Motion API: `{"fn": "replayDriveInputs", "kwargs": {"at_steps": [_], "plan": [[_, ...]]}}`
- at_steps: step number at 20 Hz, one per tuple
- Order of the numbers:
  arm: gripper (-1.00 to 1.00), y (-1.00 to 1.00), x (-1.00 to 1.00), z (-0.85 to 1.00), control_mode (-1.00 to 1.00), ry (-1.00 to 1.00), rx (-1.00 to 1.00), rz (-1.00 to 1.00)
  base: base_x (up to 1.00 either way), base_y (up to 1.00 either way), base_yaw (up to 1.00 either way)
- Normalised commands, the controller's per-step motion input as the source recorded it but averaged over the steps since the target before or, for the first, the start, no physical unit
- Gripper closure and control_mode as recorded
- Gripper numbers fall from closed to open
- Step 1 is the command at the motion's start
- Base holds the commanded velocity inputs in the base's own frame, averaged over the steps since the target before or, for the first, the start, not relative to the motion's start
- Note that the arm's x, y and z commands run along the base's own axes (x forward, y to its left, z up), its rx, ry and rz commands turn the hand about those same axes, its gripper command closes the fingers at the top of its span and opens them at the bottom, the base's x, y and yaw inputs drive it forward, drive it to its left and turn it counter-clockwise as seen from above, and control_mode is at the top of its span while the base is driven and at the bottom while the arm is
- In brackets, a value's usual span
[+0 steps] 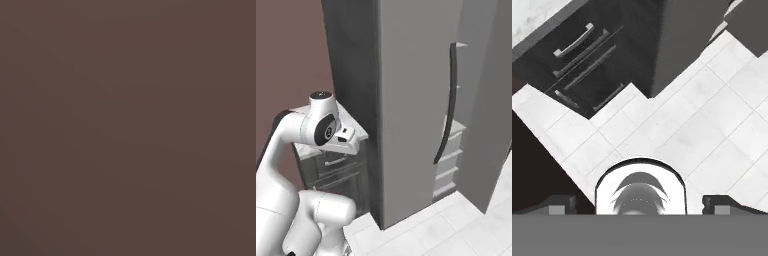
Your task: Take the fish, corn, and steak from the freezer and place them in the bowl on the counter.
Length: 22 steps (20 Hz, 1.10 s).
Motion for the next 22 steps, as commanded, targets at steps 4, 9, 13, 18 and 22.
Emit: {"fn": "replayDriveInputs", "kwargs": {"at_steps": [4, 9, 13, 18, 22], "plan": [[-1.0, 0.0, 0.0, 0.0, 1.0, 0.0, 0.0, 0.0, -0.34, -0.51, -0.67], [-1.0, 0.0, 0.0, 0.0, 1.0, 0.0, 0.0, 0.0, 0.12, -0.38, -0.51], [-1.0, 0.0, 0.0, 0.0, 1.0, 0.0, 0.0, 0.0, 0.72, -0.66, -0.06], [-1.0, 0.0, 0.0, 0.0, 1.0, 0.0, 0.0, 0.0, 0.51, -0.51, 0.33], [-1.0, 0.0, 0.0, 0.0, 1.0, 0.0, 0.0, 0.0, 0.03, -0.65, 0.61]]}}
